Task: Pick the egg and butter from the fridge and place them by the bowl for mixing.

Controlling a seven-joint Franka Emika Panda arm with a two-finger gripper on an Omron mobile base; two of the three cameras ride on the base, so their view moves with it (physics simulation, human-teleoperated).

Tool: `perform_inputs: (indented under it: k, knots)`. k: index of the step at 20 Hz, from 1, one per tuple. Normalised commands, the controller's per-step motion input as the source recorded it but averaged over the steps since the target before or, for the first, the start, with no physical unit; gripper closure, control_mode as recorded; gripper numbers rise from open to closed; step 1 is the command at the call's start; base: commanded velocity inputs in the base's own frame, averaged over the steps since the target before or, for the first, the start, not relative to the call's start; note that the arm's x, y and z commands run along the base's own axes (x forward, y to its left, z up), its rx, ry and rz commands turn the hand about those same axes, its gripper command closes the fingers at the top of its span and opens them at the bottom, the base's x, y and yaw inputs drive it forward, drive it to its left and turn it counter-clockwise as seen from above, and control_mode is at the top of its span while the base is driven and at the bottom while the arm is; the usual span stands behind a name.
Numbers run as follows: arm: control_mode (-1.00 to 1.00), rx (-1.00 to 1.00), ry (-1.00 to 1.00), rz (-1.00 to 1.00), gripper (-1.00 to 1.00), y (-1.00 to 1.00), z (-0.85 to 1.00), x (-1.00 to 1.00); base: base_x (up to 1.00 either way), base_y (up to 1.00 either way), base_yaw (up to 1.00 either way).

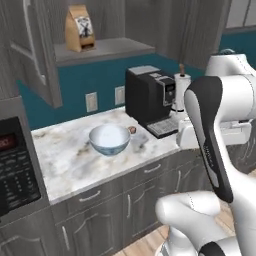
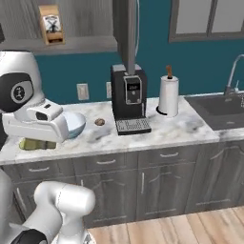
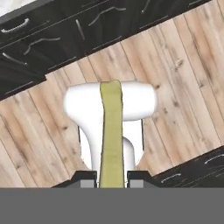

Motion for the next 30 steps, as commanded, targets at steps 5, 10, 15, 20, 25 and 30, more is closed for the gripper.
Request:
perform_inputs:
  k: [5,10,15,20,25,30]
  knots:
    - [1.00,0.00,0.00,0.00,1.00,0.00,0.00,0.00,0.84,-0.64,0.39]
    - [1.00,0.00,0.00,0.00,1.00,0.00,0.00,0.00,0.47,-0.27,0.26]
    - [1.00,0.00,0.00,0.00,1.00,0.00,0.00,0.00,0.12,0.25,0.25]
    - [1.00,0.00,0.00,0.00,1.00,0.00,0.00,0.00,0.13,0.31,0.31]
    - [1.00,0.00,0.00,0.00,1.00,0.00,0.00,0.00,0.27,0.20,0.31]
    - [1.00,0.00,0.00,0.00,1.00,0.00,0.00,0.00,0.72,-0.05,0.06]
